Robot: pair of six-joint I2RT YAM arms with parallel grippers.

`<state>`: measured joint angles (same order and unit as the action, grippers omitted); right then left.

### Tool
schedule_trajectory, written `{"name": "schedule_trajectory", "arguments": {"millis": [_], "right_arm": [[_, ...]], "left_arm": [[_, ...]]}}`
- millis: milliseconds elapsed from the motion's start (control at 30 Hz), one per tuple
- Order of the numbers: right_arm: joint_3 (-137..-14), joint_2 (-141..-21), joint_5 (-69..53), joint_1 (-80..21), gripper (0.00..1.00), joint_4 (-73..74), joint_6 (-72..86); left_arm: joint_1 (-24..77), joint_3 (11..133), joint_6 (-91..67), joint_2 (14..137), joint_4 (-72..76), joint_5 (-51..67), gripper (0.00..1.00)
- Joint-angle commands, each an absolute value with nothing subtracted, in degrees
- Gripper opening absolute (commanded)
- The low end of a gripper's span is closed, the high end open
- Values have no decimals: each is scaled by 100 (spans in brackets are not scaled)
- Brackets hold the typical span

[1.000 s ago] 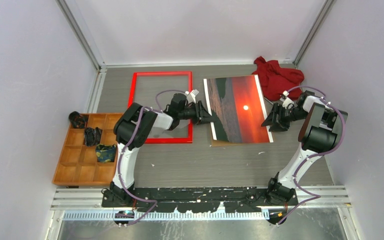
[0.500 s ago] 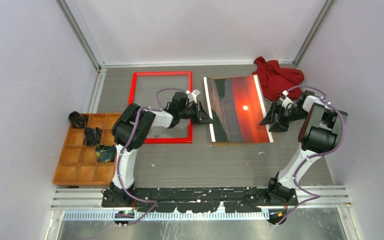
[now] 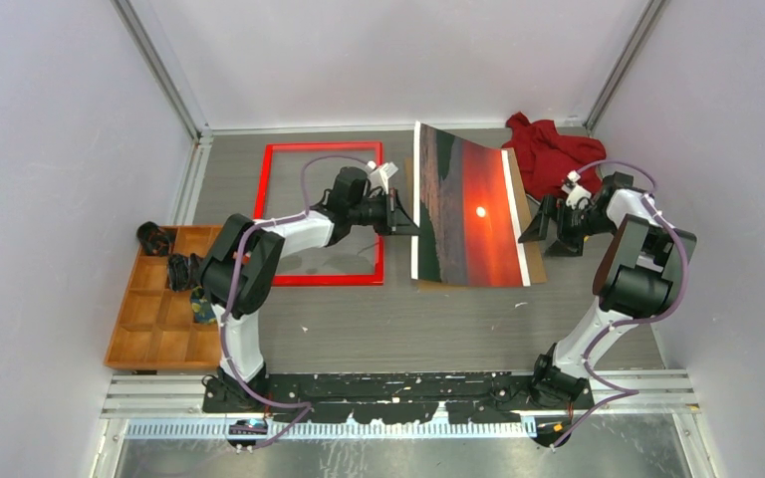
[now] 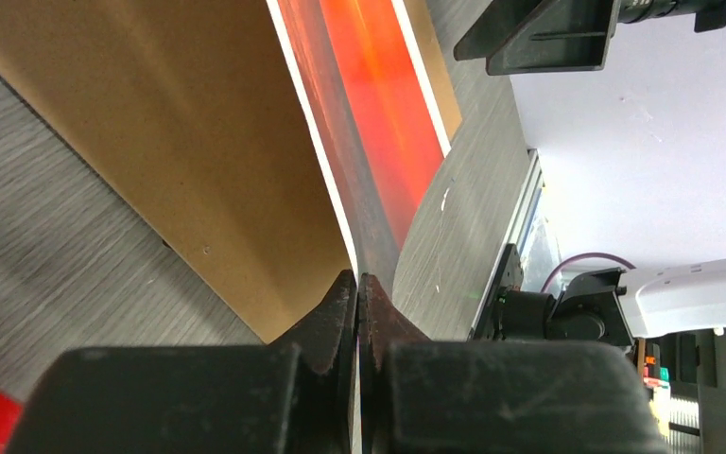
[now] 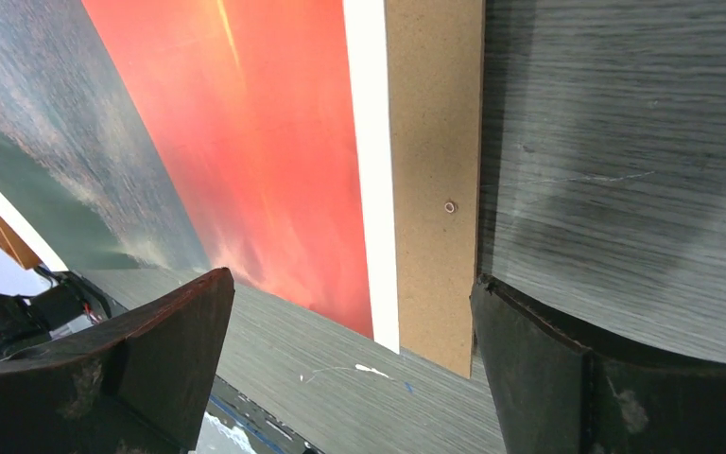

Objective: Take the photo out of the frame
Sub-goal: Move the photo to the photo frame.

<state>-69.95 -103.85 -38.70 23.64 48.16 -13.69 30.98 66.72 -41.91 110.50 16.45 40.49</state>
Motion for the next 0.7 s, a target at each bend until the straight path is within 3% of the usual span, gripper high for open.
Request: {"name": "schedule_trajectory", "arguments": {"millis": [0, 667], "right_arm": [[-6962, -10119, -3806, 2382, 100, 4705, -1435], [-6944, -10120, -3967, 2556, 100, 4720, -1407]], "left_arm": [[2964, 6732, -3774, 10614, 1304, 4089, 0], [1936, 6307, -3135, 9993, 321, 5228, 0]]}}
